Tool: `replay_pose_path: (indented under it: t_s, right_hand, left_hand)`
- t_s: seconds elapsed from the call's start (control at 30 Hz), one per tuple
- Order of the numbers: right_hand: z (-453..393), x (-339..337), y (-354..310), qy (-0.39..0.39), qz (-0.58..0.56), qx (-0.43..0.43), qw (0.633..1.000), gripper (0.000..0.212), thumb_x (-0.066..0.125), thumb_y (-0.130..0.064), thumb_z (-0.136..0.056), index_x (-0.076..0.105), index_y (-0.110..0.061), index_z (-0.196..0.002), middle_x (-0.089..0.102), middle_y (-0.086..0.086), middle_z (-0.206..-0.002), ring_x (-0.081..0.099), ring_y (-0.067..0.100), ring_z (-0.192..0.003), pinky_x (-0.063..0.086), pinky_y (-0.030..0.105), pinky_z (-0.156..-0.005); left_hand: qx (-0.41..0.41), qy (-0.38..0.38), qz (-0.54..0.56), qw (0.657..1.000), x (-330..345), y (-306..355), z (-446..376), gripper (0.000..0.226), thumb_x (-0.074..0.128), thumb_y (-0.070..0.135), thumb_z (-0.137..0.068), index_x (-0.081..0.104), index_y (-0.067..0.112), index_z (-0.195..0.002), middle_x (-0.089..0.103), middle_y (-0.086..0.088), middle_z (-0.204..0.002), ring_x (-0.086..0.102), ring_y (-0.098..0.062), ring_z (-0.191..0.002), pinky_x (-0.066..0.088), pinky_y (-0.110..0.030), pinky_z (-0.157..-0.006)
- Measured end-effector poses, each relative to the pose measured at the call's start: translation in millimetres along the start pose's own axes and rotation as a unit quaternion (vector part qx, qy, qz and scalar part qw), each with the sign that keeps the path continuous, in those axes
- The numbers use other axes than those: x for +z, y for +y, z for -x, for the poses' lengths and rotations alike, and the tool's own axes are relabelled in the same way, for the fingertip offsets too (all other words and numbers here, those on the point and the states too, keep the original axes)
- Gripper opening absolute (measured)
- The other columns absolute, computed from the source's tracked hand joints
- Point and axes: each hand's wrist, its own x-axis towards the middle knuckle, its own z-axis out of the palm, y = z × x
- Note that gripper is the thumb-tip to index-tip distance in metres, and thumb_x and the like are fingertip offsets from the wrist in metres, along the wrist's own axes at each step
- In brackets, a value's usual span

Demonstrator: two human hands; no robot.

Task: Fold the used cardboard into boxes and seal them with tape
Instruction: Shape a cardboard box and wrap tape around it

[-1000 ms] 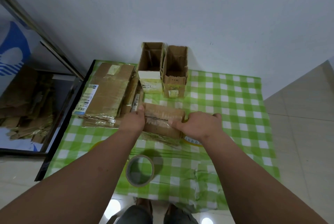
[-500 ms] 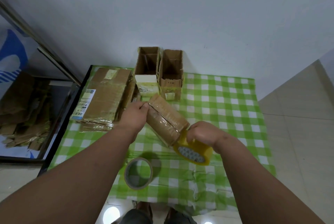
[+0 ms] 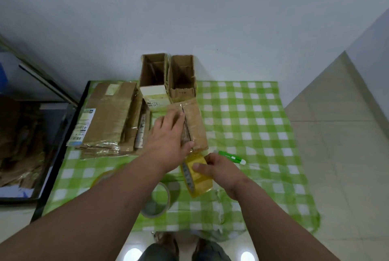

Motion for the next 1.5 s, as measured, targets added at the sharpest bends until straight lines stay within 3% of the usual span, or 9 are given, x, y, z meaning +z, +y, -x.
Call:
replay_pose_path:
  t_s: [0.17,0.37,0.73,0.8,0.9,1.0,1.3,1.43,1.5]
  right_hand:
    - [5.2,4.7,15.4,-0.069,-0.046,0.004,0.997,0.05,0.071,-0.016,-0.059,0.067,-0.013,-0.109,0.073,0.006,-0.105,0.066,0.023,-0.1,0.051,0.034,-0.09]
    - [5.7,8.2,17.8,-0.073,-0.033,-0.022,0.997,0.034,0.075,-0.021,-0.081,0.068,-0.015,-0.113,0.074,0.004,-0.11,0.067,0.023,-0.108,0.047,0.044,-0.104]
    - [4.7,13.6,21.0,0.005,0.104,-0.071,0.992,0.024,0.065,-0.036,-0.093,0.062,-0.014,-0.101,0.067,0.0,-0.092,0.062,0.014,-0.084,0.051,0.034,-0.08]
    - [6.7,15.6,25.0,-0.003,0.101,-0.066,0.993,0.023,0.062,-0.036,-0.095,0.061,-0.013,-0.101,0.064,-0.003,-0.088,0.058,0.009,-0.078,0.048,0.027,-0.073]
    - [4.0,15.7,26.1,-0.018,0.113,-0.063,0.991,0.028,0.06,-0.036,-0.096,0.06,-0.01,-0.107,0.068,0.006,-0.1,0.063,0.019,-0.09,0.05,0.037,-0.082]
    - [-1.1,9.9,19.9,-0.043,0.137,-0.055,0.988,0.021,0.06,-0.036,-0.096,0.06,-0.018,-0.107,0.067,0.0,-0.103,0.063,0.016,-0.095,0.05,0.032,-0.083]
    - [-11.3,-3.7,19.3,-0.101,0.11,-0.001,0.989,0.019,0.073,-0.02,-0.086,0.066,-0.023,-0.103,0.071,0.003,-0.11,0.066,0.019,-0.104,0.052,0.039,-0.097]
    - [-15.2,-14.1,16.0,-0.101,0.091,0.013,0.991,0.022,0.07,-0.021,-0.069,0.073,-0.019,-0.091,0.074,0.003,-0.099,0.065,0.013,-0.09,0.05,0.027,-0.077]
    - [-20.0,-22.1,14.9,-0.025,0.073,0.001,0.997,0.012,0.069,-0.016,-0.074,0.075,-0.017,-0.084,0.074,0.006,-0.095,0.065,0.018,-0.091,0.049,0.027,-0.074]
  left_hand:
    - [-0.013,-0.067,0.014,0.998,4.1,-7.0,1.0,0.096,0.056,0.067,-0.084,-0.001,0.034,-0.154,-0.022,0.01,-0.162,0.013,-0.017,-0.15,0.01,-0.043,-0.12]
    - [-0.038,-0.116,-0.007,0.993,-7.0,-12.9,-14.8,0.092,0.06,0.063,-0.085,0.006,0.037,-0.154,-0.023,0.009,-0.162,0.02,-0.019,-0.149,0.008,-0.05,-0.122]
    - [-0.027,-0.143,-0.023,0.989,-6.3,-18.4,-32.6,0.089,0.054,0.061,-0.09,0.004,0.029,-0.156,-0.025,0.006,-0.162,0.014,-0.022,-0.151,0.004,-0.053,-0.122]
    - [-0.019,-0.138,-0.019,0.99,-6.0,-19.6,-33.6,0.089,0.054,0.061,-0.09,0.005,0.029,-0.156,-0.024,0.005,-0.162,0.013,-0.022,-0.151,0.003,-0.052,-0.122]
    - [-0.011,-0.118,-0.002,0.993,-4.8,-21.0,-31.0,0.088,0.056,0.059,-0.09,0.008,0.028,-0.157,-0.02,0.008,-0.163,0.014,-0.025,-0.15,0.008,-0.05,-0.123]
    - [-0.018,-0.057,0.034,0.998,-0.8,-24.1,-26.5,0.088,0.062,0.058,-0.085,0.017,0.031,-0.156,0.005,0.006,-0.159,0.022,-0.027,-0.144,0.024,-0.046,-0.119]
    - [-0.025,0.028,0.167,0.985,14.9,-19.8,-7.5,0.085,0.078,0.037,-0.081,0.034,0.023,-0.152,0.026,0.01,-0.14,0.036,-0.004,-0.122,0.034,-0.031,-0.114]
    - [-0.025,0.063,0.214,0.974,22.5,-17.2,4.3,0.083,0.084,0.02,-0.074,0.042,0.021,-0.146,0.029,0.015,-0.149,0.032,0.005,-0.124,0.031,-0.018,-0.108]
    - [-0.033,0.072,0.224,0.971,26.6,-14.1,8.2,0.084,0.084,0.017,-0.073,0.041,0.02,-0.145,0.028,0.015,-0.153,0.029,0.006,-0.128,0.027,-0.016,-0.107]
